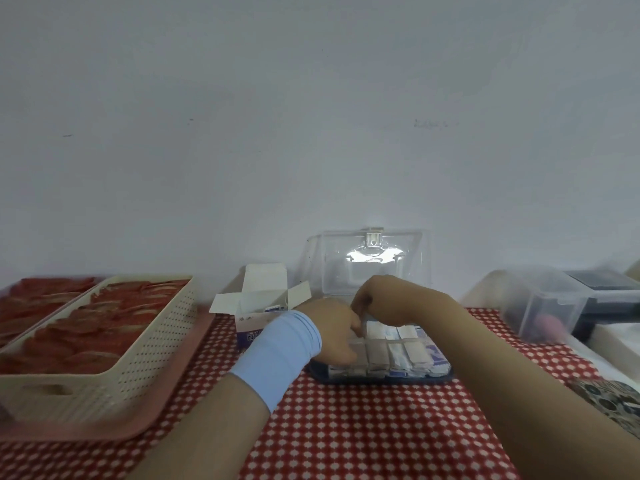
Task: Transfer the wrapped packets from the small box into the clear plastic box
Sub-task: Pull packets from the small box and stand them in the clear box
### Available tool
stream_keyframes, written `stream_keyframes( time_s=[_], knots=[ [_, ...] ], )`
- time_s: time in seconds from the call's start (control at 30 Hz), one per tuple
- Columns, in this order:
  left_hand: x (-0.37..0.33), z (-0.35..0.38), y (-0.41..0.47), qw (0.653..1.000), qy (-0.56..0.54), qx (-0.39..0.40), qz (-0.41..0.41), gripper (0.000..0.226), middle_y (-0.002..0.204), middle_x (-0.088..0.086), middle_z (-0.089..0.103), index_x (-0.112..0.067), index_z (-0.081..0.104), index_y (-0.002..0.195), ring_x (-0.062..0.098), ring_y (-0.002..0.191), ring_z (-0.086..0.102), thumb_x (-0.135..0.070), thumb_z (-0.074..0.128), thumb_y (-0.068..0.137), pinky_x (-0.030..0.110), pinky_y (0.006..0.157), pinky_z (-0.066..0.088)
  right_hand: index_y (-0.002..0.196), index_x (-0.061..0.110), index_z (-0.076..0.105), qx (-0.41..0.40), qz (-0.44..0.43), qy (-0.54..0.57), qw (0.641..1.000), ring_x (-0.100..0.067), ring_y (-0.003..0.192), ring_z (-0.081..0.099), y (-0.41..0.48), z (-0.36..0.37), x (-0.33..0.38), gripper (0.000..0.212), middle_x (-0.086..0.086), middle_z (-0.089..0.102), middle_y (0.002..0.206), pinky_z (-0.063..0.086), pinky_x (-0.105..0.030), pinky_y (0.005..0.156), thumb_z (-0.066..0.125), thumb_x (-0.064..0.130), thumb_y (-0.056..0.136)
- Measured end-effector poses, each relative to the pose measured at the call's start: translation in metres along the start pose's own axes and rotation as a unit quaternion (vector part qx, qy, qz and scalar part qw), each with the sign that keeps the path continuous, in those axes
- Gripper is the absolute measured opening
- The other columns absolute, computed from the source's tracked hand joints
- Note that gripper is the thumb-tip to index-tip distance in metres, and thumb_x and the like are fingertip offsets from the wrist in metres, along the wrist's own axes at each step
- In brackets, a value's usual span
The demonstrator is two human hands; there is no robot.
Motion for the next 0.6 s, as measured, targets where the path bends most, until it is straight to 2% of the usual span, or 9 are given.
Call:
stream_keyframes(
  time_s=[0.17, 0.33, 0.4, 0.47, 0.53, 0.6],
  knots=[
    [-0.005, 0.005, 0.006, 0.999, 0.027, 0.031, -0.011, 0.043, 0.112, 0.001, 0.070, -0.024, 0.067, 0.123, 0.022, 0.095, 0.065, -0.045, 0.056, 0.087, 0.040, 0.086, 0.057, 0.112, 0.023, 0.076, -0.004, 0.021, -0.046, 0.999, -0.022, 0.099, 0.067, -0.003, -0.001, -0.009, 0.027, 0.002, 0.072, 0.111, 0.056, -0.038, 0.092, 0.057, 0.014, 0.095],
    [-0.007, 0.003, 0.008, 1.000, 0.001, 0.006, 0.012, 0.050, 0.137, -0.006, 0.056, -0.035, 0.056, 0.136, 0.022, 0.117, 0.057, -0.042, 0.059, 0.087, 0.037, 0.097, 0.049, 0.105, 0.020, 0.075, 0.024, 0.018, -0.041, 0.999, -0.027, 0.092, 0.070, -0.001, 0.008, -0.008, 0.025, -0.007, 0.074, 0.102, 0.059, -0.040, 0.087, 0.051, 0.017, 0.099],
    [-0.010, 0.008, 0.013, 1.000, -0.009, 0.008, 0.025, 0.047, 0.135, -0.006, 0.058, -0.038, 0.058, 0.132, 0.021, 0.113, 0.058, -0.046, 0.058, 0.085, 0.040, 0.097, 0.051, 0.108, 0.021, 0.075, 0.023, 0.016, -0.039, 0.999, -0.028, 0.086, 0.071, -0.002, 0.006, -0.008, 0.027, -0.008, 0.074, 0.100, 0.061, -0.038, 0.081, 0.050, 0.014, 0.099],
    [-0.012, 0.014, 0.017, 1.000, -0.003, 0.016, 0.027, 0.035, 0.114, -0.005, 0.066, -0.036, 0.066, 0.116, 0.021, 0.097, 0.062, -0.049, 0.056, 0.085, 0.041, 0.089, 0.056, 0.112, 0.022, 0.075, 0.023, 0.018, -0.034, 0.999, -0.029, 0.089, 0.072, -0.003, 0.004, -0.010, 0.029, -0.007, 0.074, 0.104, 0.061, -0.039, 0.081, 0.051, 0.013, 0.098],
    [-0.013, 0.015, 0.018, 1.000, 0.000, 0.025, 0.020, 0.018, 0.090, -0.005, 0.062, -0.032, 0.064, 0.094, 0.022, 0.085, 0.062, -0.047, 0.057, 0.087, 0.040, 0.082, 0.057, 0.113, 0.022, 0.075, 0.025, 0.020, -0.034, 0.999, -0.028, 0.091, 0.072, -0.004, 0.004, -0.012, 0.031, -0.007, 0.074, 0.108, 0.061, -0.038, 0.082, 0.052, 0.009, 0.096],
    [-0.015, 0.014, 0.018, 1.000, 0.001, 0.022, 0.019, 0.018, 0.087, -0.004, 0.060, -0.030, 0.063, 0.094, 0.023, 0.087, 0.061, -0.045, 0.057, 0.088, 0.039, 0.082, 0.056, 0.116, 0.019, 0.074, 0.033, 0.018, -0.039, 0.999, -0.024, 0.080, 0.068, -0.004, 0.006, -0.012, 0.031, -0.009, 0.074, 0.109, 0.058, -0.030, 0.072, 0.052, 0.008, 0.097]
  ],
)
Point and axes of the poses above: each hand's wrist, its own y-axis towards the middle knuckle, its own z-axis out of the palm, x = y × z, the point moved 4 cm from there along y, towards the middle knuckle
